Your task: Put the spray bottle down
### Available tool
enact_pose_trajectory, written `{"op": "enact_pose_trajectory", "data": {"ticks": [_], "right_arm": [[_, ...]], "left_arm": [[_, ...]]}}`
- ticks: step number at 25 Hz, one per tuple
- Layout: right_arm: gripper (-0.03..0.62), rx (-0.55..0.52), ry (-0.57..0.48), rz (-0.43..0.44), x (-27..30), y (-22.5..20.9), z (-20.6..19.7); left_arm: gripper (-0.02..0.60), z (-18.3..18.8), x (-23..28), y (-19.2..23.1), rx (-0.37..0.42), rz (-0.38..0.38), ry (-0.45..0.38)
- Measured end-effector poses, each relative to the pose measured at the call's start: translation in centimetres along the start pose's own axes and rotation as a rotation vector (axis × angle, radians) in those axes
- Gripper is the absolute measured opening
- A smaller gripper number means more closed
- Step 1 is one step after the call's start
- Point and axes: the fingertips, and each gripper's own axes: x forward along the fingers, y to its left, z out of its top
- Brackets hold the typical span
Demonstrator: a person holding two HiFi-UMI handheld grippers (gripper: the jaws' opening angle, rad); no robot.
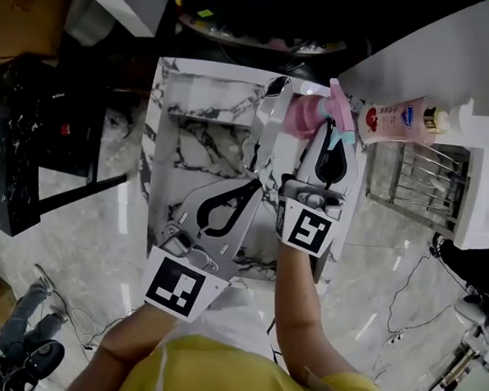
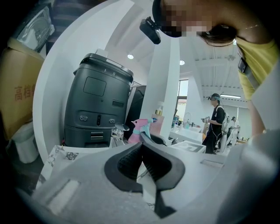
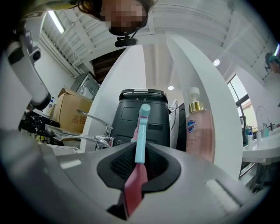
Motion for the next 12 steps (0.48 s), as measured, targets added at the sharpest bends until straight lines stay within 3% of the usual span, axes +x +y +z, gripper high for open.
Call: {"op": "enact_pose_trajectory", "data": {"ticks": [7,12], "right_arm": [[0.032,0.007,0.076,0.010,-0.6,0.1,-0.7],[0.095,0.038,0.154,0.035,-0.8,0.1,-0.7]], "left_arm": [[0.000,0.8,-0.6,-0.3,0.004,-0.002,-0.016],[0.000,2.0,-1.0,-0.7,0.008,0.002,-0.032]]}}
